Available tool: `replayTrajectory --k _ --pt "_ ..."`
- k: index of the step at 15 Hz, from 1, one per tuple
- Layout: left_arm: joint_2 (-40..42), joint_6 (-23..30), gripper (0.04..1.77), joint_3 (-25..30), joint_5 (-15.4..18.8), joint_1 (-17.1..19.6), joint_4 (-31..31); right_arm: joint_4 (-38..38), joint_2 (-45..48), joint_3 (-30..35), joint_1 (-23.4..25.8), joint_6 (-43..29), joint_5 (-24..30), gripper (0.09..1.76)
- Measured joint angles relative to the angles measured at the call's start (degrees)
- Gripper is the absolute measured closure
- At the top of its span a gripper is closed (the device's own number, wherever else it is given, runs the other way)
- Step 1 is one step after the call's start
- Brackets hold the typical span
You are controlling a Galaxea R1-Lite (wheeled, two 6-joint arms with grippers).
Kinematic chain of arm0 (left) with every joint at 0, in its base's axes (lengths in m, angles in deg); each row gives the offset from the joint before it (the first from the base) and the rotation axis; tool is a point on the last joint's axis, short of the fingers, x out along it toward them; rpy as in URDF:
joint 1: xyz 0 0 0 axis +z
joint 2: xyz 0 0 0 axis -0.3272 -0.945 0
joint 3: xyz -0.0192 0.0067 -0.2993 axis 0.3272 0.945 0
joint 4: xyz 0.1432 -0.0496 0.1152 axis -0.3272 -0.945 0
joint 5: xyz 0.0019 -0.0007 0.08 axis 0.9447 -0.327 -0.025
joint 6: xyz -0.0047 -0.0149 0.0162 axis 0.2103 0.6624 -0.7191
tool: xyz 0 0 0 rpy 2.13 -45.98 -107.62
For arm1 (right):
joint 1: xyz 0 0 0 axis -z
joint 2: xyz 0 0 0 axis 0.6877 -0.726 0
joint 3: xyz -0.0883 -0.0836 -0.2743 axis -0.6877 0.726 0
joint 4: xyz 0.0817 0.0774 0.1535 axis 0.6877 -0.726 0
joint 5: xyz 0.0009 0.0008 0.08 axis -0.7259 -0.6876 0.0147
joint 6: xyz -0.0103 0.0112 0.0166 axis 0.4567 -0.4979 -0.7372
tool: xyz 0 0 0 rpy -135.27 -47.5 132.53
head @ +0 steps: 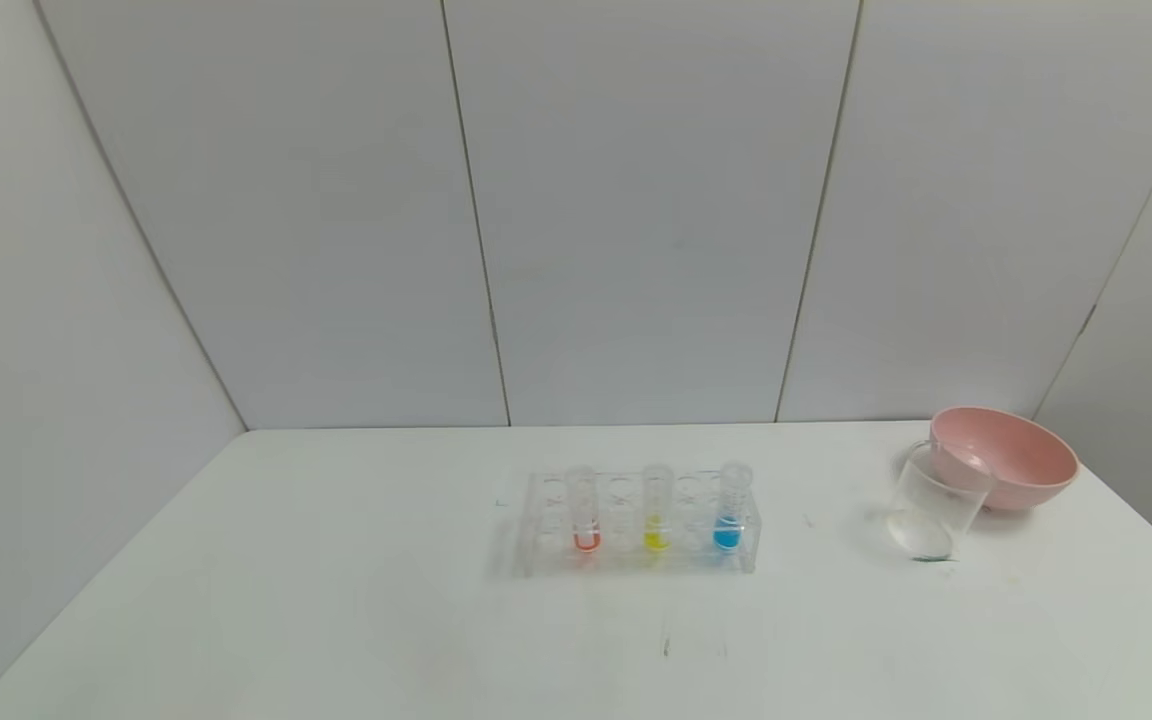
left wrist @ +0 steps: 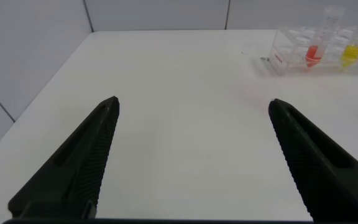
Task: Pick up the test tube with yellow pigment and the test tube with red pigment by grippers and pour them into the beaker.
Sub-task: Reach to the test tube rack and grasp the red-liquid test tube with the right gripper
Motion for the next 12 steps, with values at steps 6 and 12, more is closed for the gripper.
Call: replayTrajectory --k 6,12 --pt "0.0 0.0 0.09 0.0 0.0 0.0 0.0 0.3 0.0 0.0 -0.1 -0.5 -0.4 0.14" --pt "0.0 0.0 0.09 0.0 0.0 0.0 0.0 0.4 0.0 0.0 0.0 -0.7 -0.4 0.14"
